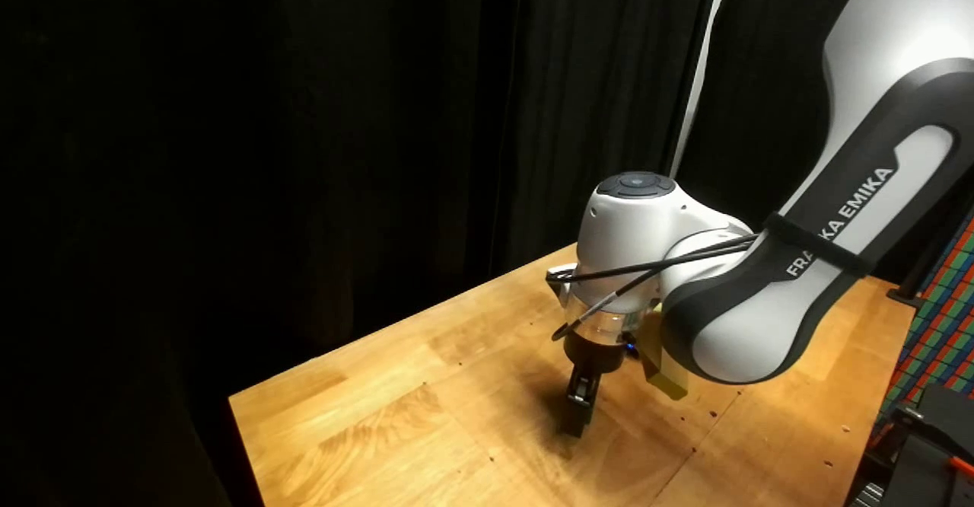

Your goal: Put the green cube in the black bowl

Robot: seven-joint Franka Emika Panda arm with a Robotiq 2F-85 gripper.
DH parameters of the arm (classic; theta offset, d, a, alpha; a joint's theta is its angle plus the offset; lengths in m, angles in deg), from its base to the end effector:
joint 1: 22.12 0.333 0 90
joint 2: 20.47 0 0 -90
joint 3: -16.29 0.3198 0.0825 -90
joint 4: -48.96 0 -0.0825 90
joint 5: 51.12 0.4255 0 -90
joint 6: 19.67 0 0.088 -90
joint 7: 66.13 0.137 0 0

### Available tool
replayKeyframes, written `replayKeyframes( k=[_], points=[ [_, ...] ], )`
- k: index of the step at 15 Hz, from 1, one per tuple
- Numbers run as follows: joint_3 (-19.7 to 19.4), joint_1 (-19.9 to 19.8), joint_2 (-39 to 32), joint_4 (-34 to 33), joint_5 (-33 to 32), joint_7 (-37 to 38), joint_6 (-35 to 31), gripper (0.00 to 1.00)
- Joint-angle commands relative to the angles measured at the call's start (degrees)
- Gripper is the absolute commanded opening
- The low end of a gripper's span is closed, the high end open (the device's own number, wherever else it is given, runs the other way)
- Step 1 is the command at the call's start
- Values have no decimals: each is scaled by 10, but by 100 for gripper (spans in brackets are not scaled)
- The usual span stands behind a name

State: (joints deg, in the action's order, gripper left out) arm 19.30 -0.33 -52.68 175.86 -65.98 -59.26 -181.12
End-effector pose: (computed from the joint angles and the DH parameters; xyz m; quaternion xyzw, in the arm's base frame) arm 0.5042 0.2477 0.0585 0.9620 0.2706 0.0295 0.0227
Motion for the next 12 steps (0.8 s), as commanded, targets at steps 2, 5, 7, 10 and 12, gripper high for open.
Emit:
replayKeyframes(
  k=[2, 5, 7, 10, 12],
  points=[
    [14, -12, 33, -2, 16, -13, 60, 43],
    [18, -25, 87, 14, 18, -17, 113, 21],
    [16, -39, 130, 21, 18, -18, 152, 21],
    [24, -80, 193, 13, 54, -37, 245, 21],
    [7, -94, 222, 7, 32, -16, 281, 21]
  ],
)
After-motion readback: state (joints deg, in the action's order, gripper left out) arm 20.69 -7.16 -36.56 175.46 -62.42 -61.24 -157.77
